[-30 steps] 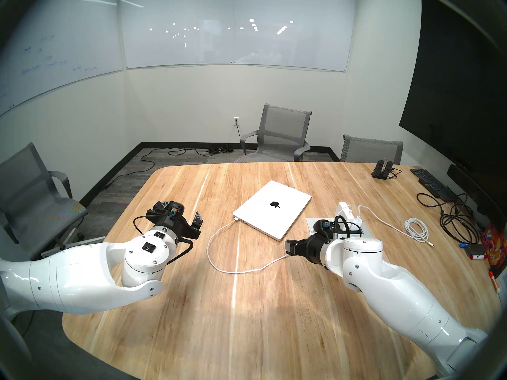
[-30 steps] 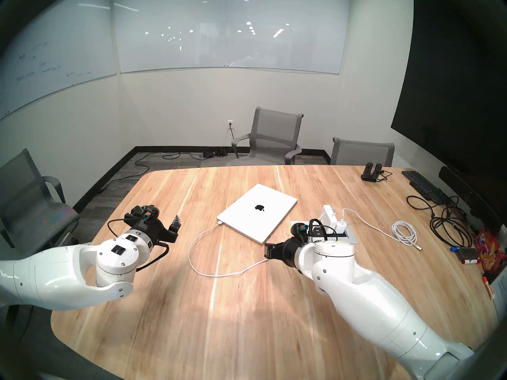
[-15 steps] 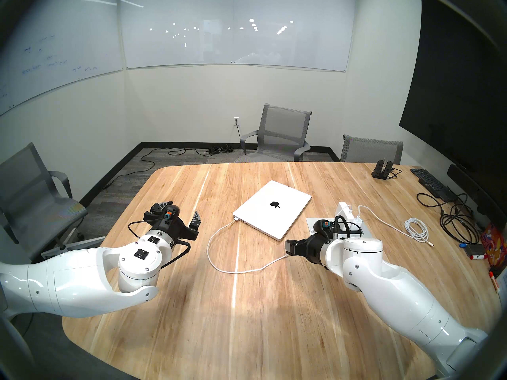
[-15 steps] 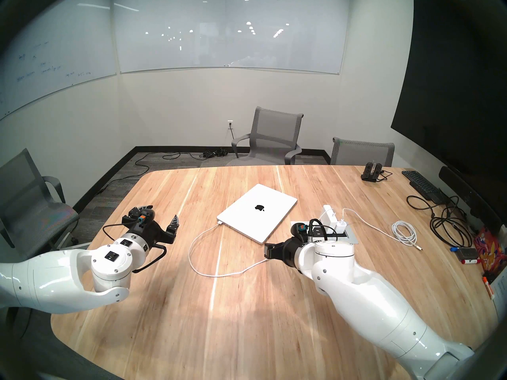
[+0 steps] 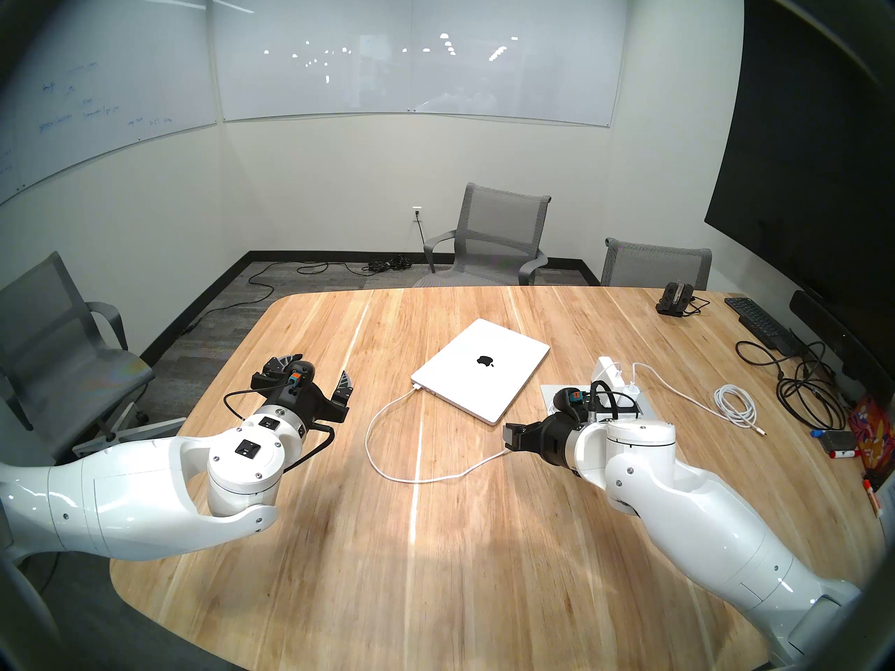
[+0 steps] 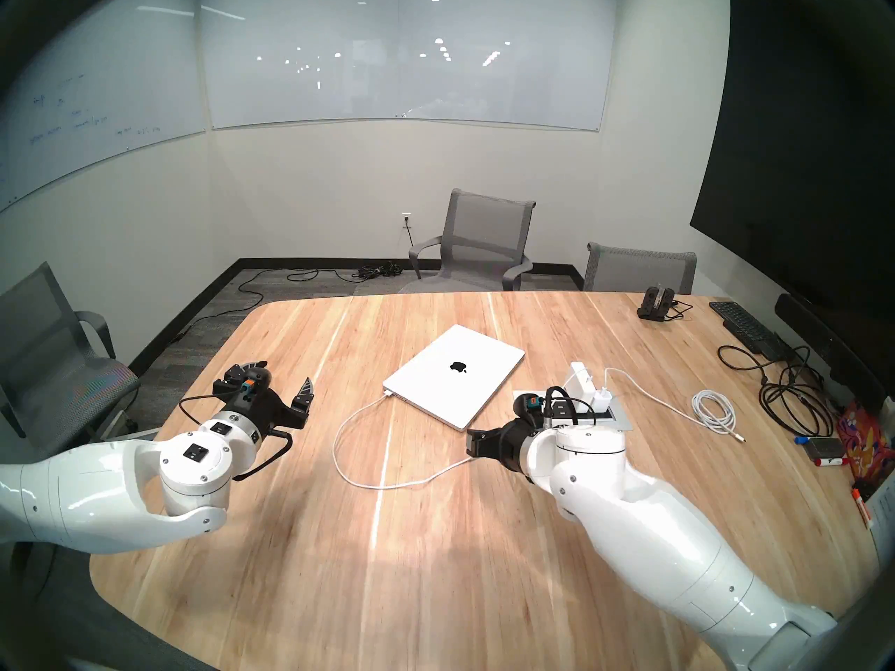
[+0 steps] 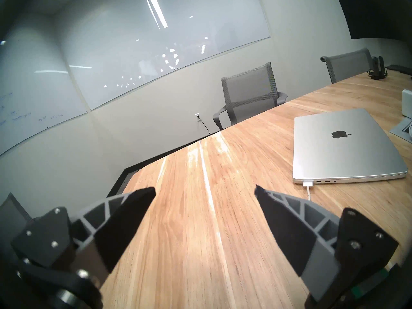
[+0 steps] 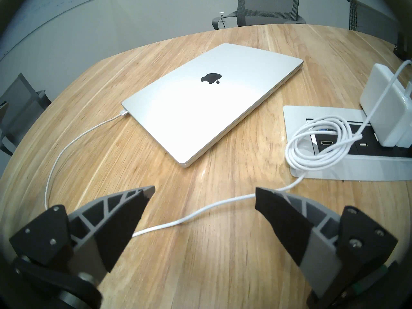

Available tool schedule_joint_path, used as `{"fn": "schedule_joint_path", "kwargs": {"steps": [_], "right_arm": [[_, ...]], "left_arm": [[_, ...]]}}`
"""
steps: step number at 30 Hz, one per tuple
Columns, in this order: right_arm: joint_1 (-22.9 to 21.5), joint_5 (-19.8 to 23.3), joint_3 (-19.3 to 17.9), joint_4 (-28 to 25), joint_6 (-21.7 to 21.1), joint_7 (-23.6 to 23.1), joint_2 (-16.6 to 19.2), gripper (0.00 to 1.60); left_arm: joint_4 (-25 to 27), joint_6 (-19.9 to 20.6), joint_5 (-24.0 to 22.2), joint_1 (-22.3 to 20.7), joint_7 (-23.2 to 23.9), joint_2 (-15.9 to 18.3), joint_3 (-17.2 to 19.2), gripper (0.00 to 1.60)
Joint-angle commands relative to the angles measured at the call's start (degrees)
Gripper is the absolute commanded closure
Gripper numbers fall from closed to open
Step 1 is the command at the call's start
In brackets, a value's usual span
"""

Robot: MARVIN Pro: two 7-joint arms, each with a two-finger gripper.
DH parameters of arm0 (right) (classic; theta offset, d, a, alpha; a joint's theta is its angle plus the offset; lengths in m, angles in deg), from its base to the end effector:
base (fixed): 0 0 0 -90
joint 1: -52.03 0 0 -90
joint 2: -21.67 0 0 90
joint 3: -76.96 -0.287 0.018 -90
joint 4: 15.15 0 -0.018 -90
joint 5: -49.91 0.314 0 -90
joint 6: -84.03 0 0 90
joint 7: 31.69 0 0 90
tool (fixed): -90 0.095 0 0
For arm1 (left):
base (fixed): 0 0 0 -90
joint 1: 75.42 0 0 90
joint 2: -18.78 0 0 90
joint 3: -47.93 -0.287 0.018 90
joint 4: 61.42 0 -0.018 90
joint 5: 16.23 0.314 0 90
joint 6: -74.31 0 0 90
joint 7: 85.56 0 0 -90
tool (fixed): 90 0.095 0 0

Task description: Plug the charging cable into the port of a MacBook

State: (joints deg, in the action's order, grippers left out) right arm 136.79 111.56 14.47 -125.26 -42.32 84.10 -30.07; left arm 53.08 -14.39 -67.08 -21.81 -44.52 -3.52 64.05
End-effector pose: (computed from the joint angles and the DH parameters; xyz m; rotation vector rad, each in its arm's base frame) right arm 0.3740 0.0223 -0.2763 -2.5963 -0.1956 -1.2211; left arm 0.3660 0.0458 -0.2420 -2.2123 0.4346 -1.8366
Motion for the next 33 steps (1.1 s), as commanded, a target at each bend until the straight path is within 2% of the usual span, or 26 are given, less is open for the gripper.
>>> {"fn": "schedule_joint_path", "kwargs": {"steps": [1, 28, 33], "right_arm": [[-0.4, -0.1, -0.1, -1.0, 0.0, 0.0, -0.1, 0.00], [-0.4, -0.1, -0.1, -1.0, 0.0, 0.0, -0.1, 0.00], [-0.4, -0.1, -0.1, -1.0, 0.0, 0.0, -0.1, 0.00]], "left_arm": [[0.2, -0.3, 0.2, -0.7, 0.1, -0.1, 0.6, 0.00], [0.2, -0.4, 0.2, -0.8, 0.0, -0.1, 0.4, 0.00], [-0.9, -3.5, 1.6, -1.6, 3.2, 0.1, 0.9, 0.00]]}}
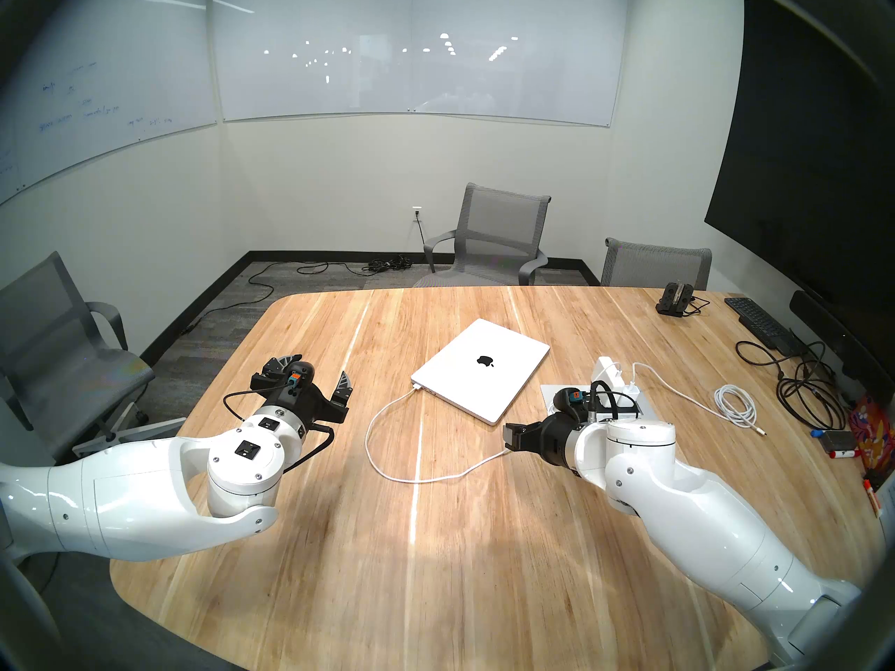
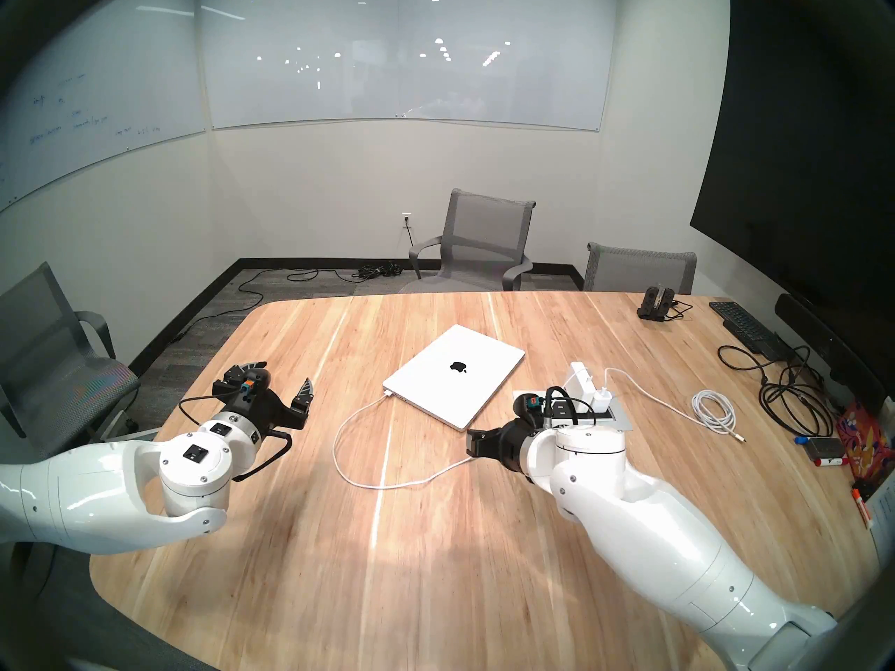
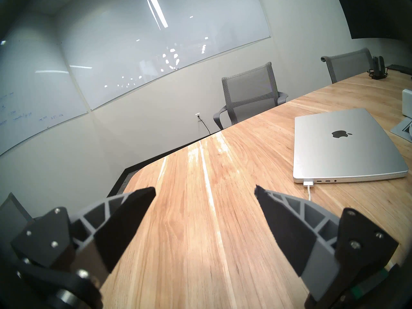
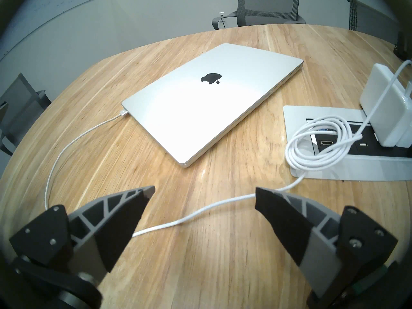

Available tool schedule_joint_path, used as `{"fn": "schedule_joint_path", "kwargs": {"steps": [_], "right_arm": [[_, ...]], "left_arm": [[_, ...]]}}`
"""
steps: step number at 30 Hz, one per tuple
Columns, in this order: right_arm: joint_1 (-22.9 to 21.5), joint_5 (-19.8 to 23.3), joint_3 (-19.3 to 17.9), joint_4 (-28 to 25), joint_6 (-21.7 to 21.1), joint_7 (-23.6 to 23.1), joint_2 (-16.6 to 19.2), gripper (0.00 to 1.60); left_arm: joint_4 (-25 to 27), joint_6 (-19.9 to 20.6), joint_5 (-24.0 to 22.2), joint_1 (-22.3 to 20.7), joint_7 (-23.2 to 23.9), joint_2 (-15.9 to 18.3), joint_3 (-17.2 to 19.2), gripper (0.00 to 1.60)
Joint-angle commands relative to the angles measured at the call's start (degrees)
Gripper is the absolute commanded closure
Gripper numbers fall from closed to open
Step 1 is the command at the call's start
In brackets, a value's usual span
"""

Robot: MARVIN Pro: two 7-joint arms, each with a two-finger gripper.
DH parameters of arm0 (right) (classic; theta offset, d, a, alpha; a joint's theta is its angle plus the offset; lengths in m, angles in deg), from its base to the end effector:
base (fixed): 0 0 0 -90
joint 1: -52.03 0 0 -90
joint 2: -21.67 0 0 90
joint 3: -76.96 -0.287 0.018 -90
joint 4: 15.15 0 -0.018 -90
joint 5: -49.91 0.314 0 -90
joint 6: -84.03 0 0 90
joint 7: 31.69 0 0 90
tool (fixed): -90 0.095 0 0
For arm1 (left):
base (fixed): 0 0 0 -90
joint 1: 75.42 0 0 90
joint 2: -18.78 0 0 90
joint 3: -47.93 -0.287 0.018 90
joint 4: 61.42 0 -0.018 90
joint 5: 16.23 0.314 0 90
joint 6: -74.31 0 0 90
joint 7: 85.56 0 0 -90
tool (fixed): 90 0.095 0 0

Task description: Plug the charging cable into the port of a MacBook

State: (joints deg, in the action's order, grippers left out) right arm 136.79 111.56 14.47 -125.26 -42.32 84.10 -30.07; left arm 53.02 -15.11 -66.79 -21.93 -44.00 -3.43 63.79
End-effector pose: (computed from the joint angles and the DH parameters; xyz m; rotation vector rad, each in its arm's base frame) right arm 0.3740 0.0223 -0.2763 -2.5963 -0.1956 -1.2211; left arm 0.3658 0.0453 -0.2420 -2.2122 0.4422 -1.8514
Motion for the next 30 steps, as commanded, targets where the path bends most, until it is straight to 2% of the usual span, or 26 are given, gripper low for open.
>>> {"fn": "schedule_joint_path", "kwargs": {"steps": [1, 7, 14, 30], "right_arm": [[-0.4, -0.1, -0.1, -1.0, 0.0, 0.0, -0.1, 0.00], [-0.4, -0.1, -0.1, -0.9, 0.0, 0.0, -0.1, 0.00], [-0.4, -0.1, -0.1, -0.9, 0.0, 0.0, -0.1, 0.00], [-0.4, -0.1, -0.1, -1.0, 0.0, 0.0, -0.1, 0.00]], "left_arm": [[-1.1, -2.8, 1.2, -1.7, 2.9, -0.1, 1.3, 0.00], [-3.1, -4.0, 1.0, -2.9, 4.9, -1.2, 2.4, 0.00], [-4.3, -6.3, -0.8, -3.5, 10.5, -0.5, 3.3, 0.00], [-4.6, -6.9, -1.4, -3.5, 11.9, -0.3, 3.5, 0.00]]}}
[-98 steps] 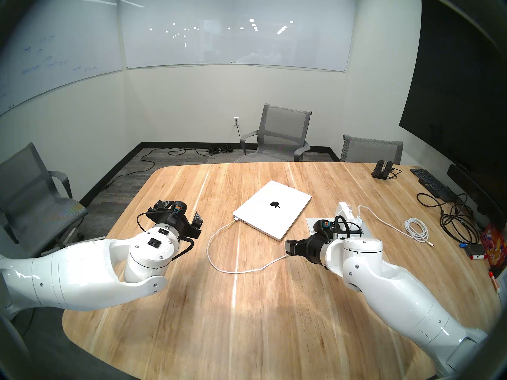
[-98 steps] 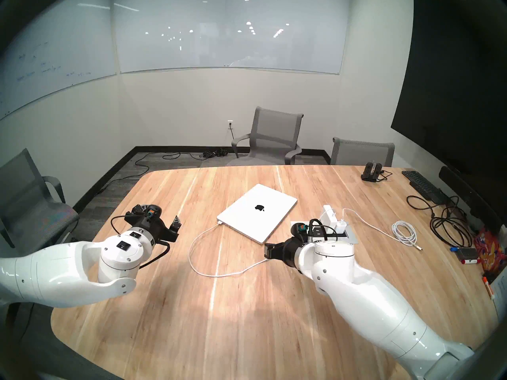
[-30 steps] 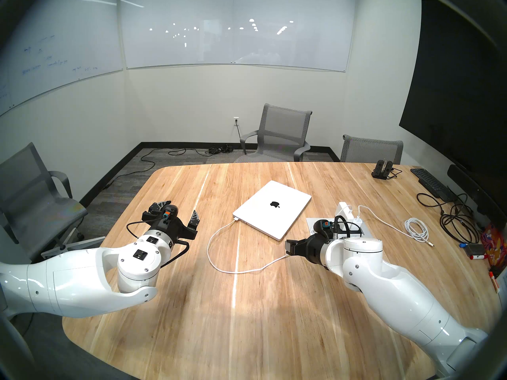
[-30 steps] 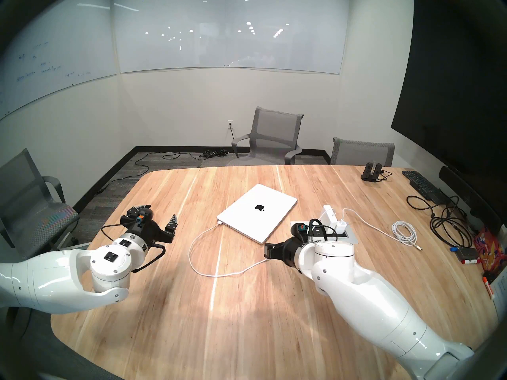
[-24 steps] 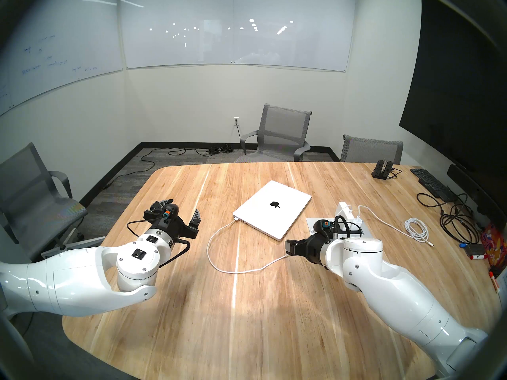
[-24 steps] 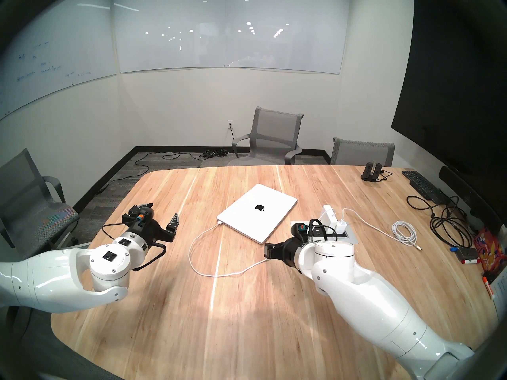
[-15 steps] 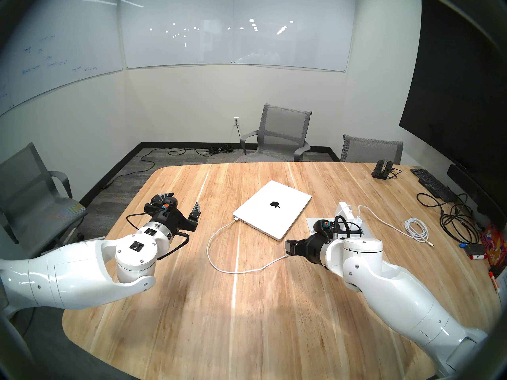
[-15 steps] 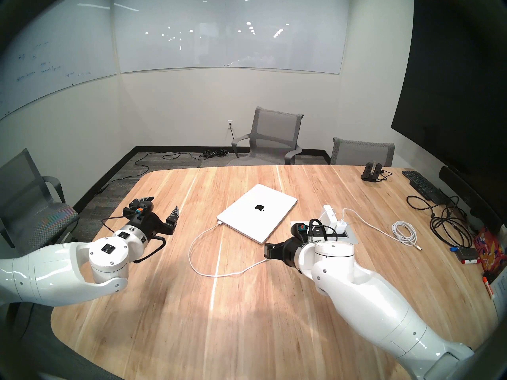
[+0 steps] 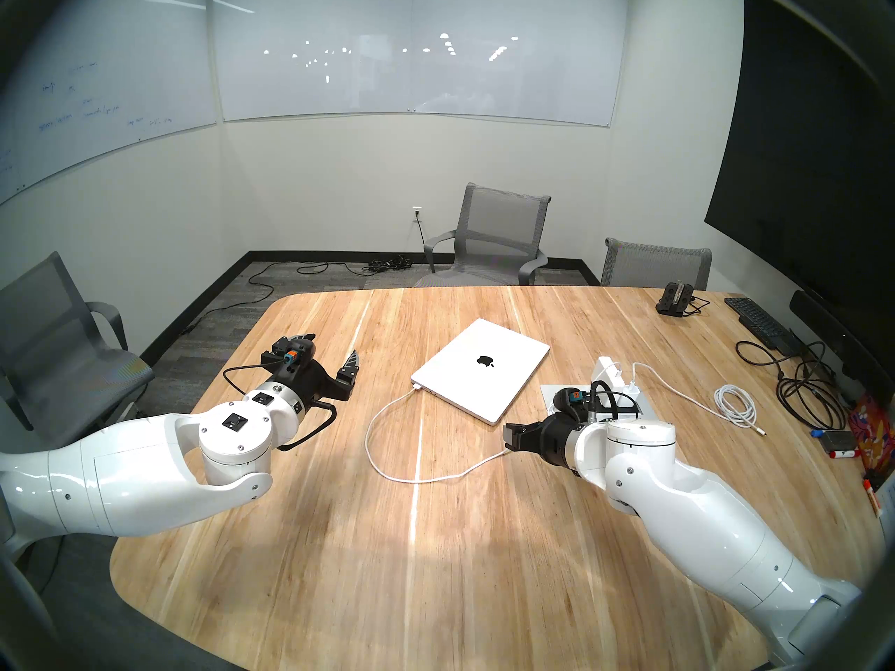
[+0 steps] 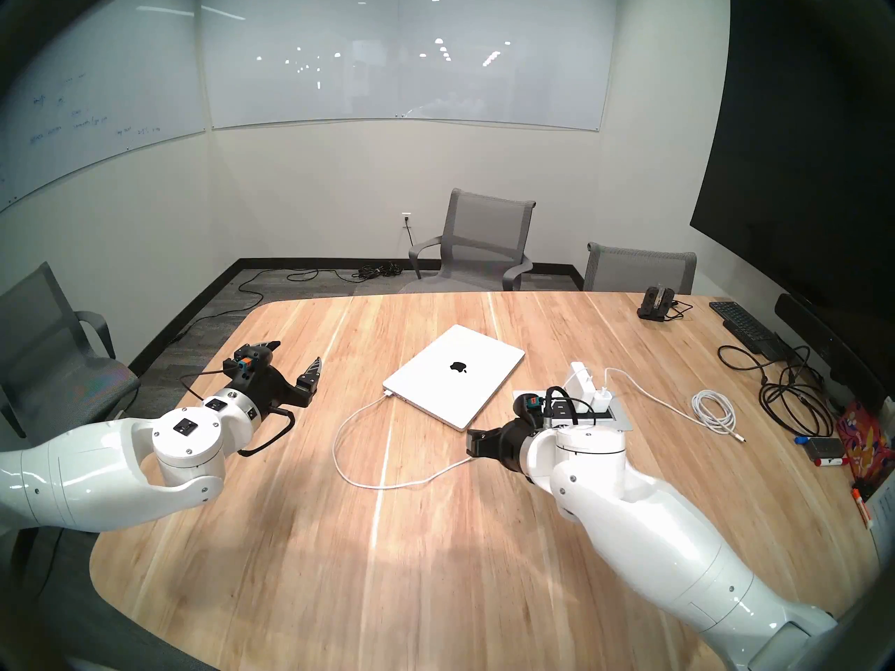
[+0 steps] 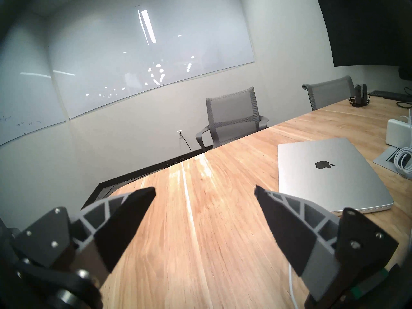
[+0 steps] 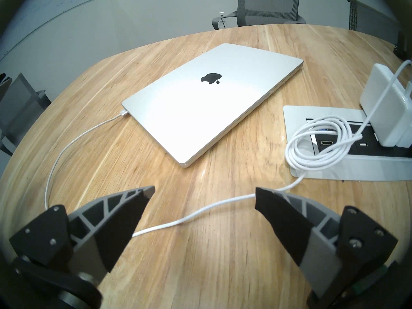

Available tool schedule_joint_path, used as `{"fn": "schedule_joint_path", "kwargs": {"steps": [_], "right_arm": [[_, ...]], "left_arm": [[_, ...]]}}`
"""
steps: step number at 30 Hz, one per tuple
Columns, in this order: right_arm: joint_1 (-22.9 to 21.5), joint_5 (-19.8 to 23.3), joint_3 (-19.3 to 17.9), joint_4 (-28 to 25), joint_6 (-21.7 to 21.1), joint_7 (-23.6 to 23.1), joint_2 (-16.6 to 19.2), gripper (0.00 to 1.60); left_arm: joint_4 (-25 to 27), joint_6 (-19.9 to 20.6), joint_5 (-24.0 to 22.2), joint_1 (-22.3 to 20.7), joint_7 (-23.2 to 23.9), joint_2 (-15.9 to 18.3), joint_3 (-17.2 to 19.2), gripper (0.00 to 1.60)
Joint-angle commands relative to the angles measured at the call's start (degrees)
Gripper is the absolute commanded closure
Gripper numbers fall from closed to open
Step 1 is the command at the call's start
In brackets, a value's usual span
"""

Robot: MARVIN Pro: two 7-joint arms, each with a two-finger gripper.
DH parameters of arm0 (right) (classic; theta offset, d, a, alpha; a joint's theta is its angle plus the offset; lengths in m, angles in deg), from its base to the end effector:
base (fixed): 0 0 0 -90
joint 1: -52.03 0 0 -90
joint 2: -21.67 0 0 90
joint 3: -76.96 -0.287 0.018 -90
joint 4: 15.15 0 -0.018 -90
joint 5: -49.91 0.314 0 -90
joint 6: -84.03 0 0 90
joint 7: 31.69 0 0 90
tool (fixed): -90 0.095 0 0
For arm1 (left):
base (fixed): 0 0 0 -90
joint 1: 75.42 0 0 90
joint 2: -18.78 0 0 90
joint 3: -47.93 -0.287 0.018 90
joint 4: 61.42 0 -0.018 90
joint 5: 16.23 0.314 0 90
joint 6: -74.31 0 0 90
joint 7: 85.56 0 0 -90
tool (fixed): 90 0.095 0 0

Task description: Plug the charging cable into the port of a MacBook

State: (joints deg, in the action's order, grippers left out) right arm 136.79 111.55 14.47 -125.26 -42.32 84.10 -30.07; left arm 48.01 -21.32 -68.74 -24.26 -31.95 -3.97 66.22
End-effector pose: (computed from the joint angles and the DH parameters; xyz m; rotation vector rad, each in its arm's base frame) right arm 0.3740 0.0223 -0.2762 -2.5964 -0.1957 -1.2212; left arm 0.3955 0.0517 -0.2275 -2.2438 0.5001 -2.0200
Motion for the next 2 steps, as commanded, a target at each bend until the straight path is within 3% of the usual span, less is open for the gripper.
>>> {"fn": "schedule_joint_path", "kwargs": {"steps": [1, 2], "right_arm": [[-0.4, -0.1, -0.1, -1.0, 0.0, 0.0, -0.1, 0.00], [-0.4, -0.1, -0.1, -1.0, 0.0, 0.0, -0.1, 0.00]], "left_arm": [[0.4, -0.7, 0.5, -1.2, -0.2, 0.2, 1.1, 0.00], [0.4, -0.7, 0.5, -1.2, -0.1, 0.2, 1.1, 0.00]]}}
